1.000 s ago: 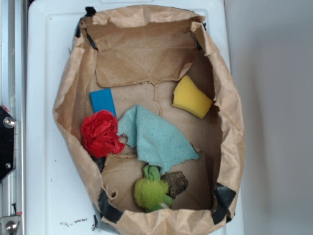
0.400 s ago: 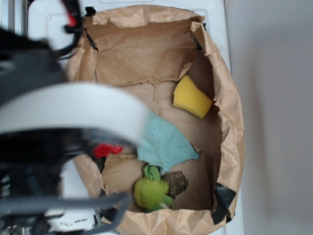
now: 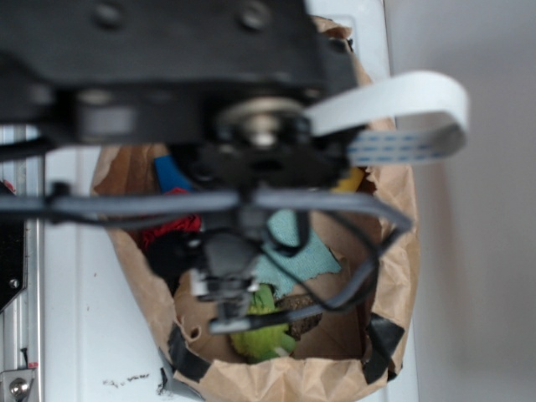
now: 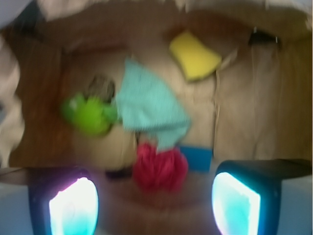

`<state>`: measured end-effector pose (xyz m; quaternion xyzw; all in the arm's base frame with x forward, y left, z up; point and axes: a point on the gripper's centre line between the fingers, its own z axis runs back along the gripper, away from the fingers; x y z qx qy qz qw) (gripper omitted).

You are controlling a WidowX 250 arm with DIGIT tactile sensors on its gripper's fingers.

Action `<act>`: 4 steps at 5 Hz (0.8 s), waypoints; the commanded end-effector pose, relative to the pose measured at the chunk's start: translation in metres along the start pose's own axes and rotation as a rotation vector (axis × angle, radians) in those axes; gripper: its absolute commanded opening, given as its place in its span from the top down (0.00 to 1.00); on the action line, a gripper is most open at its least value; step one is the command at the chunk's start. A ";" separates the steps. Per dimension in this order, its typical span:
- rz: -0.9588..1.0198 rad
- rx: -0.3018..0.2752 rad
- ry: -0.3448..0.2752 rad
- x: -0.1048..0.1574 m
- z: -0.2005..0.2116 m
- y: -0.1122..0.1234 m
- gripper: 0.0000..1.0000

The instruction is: Grab the green sponge.

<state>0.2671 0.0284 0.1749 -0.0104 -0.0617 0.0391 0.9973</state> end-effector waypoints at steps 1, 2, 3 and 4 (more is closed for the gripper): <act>0.030 -0.009 -0.084 0.022 -0.015 0.008 0.00; 0.059 0.002 -0.118 0.028 -0.021 0.008 0.00; 0.059 0.002 -0.118 0.028 -0.021 0.008 0.00; 0.059 0.002 -0.118 0.028 -0.021 0.008 0.00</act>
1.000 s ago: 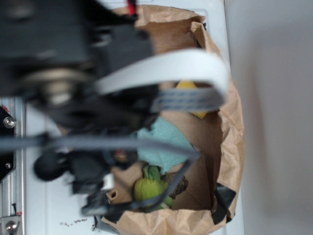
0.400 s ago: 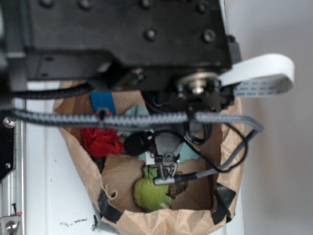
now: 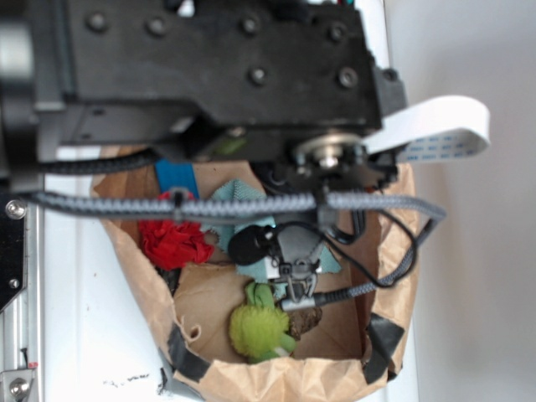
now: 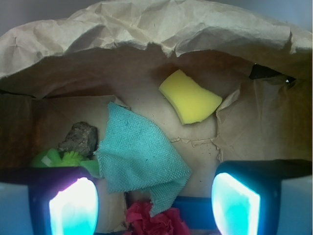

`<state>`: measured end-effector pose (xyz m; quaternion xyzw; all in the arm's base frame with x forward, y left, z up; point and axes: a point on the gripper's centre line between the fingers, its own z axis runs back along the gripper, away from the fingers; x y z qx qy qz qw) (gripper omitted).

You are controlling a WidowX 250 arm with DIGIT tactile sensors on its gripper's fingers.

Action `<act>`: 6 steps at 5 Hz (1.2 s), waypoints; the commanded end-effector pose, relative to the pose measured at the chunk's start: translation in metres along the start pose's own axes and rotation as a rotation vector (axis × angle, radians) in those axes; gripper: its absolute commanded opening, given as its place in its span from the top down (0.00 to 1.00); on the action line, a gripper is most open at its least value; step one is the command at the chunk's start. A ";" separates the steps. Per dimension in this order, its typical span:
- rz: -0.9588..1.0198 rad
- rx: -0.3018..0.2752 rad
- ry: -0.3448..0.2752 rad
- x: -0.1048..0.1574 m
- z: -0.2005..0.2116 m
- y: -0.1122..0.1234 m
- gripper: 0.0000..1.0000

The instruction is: Grab the green sponge.

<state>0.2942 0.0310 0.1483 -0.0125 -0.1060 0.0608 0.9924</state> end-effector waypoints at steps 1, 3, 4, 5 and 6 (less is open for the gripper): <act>0.016 0.008 -0.029 0.005 0.009 0.006 0.00; -0.053 0.032 0.023 0.000 -0.013 0.012 0.00; -0.095 0.065 0.019 0.011 -0.037 0.010 0.00; -0.129 0.079 -0.003 0.014 -0.047 0.009 0.00; -0.142 0.091 -0.044 0.021 -0.057 0.009 0.00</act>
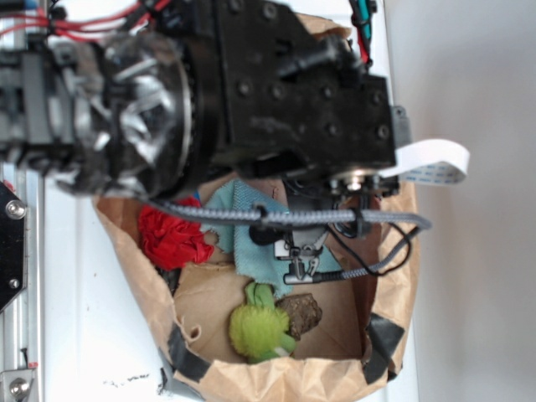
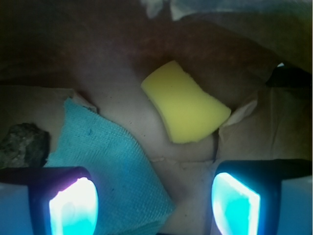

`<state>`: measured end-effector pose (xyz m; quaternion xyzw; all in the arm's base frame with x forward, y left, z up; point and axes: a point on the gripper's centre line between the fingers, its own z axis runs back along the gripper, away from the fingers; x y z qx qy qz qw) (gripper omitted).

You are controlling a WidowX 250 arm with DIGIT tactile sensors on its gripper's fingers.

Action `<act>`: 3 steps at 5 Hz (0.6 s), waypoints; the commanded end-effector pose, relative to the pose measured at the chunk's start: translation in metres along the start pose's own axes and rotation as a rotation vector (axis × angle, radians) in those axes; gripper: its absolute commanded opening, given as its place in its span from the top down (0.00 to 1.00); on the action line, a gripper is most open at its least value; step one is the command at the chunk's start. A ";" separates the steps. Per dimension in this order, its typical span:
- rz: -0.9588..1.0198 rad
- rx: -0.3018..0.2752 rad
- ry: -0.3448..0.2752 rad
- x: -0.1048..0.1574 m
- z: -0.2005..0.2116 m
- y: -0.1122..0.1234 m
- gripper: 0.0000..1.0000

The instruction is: Grab the green sponge.

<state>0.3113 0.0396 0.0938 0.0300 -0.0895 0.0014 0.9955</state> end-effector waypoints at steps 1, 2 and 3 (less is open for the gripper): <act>-0.008 0.031 -0.099 0.022 -0.004 0.003 0.00; 0.011 0.048 -0.129 0.033 -0.008 0.005 0.00; -0.058 0.081 -0.201 0.032 -0.014 0.000 0.00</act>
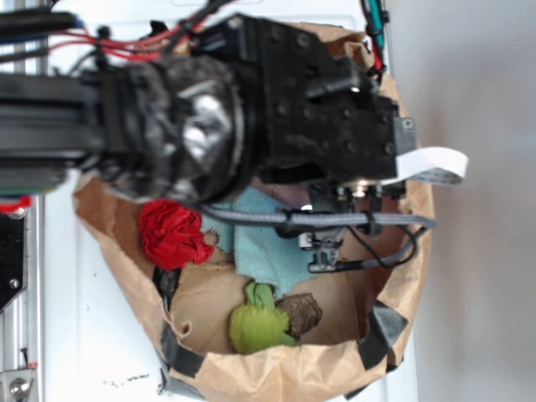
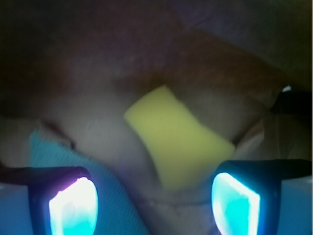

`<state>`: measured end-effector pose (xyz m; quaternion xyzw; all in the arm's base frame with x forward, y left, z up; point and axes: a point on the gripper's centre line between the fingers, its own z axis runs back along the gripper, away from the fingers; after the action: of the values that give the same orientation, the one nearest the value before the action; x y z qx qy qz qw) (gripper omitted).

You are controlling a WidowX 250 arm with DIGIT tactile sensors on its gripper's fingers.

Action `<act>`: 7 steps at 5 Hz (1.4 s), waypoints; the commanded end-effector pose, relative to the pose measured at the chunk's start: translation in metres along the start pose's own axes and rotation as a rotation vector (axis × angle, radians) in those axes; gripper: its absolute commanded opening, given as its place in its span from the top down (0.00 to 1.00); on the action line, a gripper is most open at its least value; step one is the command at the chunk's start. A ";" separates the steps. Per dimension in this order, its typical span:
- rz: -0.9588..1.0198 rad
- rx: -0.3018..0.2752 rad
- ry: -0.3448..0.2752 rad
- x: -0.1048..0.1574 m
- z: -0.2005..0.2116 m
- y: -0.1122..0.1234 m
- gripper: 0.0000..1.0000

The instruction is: Grab the green sponge.

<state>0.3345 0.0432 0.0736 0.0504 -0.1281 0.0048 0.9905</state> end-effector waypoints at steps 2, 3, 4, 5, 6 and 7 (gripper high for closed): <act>-0.278 0.079 -0.165 0.013 0.001 -0.008 0.00; -0.318 0.100 -0.184 0.010 -0.001 -0.010 0.00; -0.332 0.131 -0.200 0.008 -0.007 -0.013 0.00; -0.333 0.156 -0.201 0.010 -0.012 -0.015 0.00; -0.329 0.174 -0.206 0.013 -0.016 -0.017 0.00; -0.329 0.174 -0.206 0.013 -0.016 -0.017 0.00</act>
<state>0.3414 0.0376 0.0475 0.1562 -0.1969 -0.1436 0.9572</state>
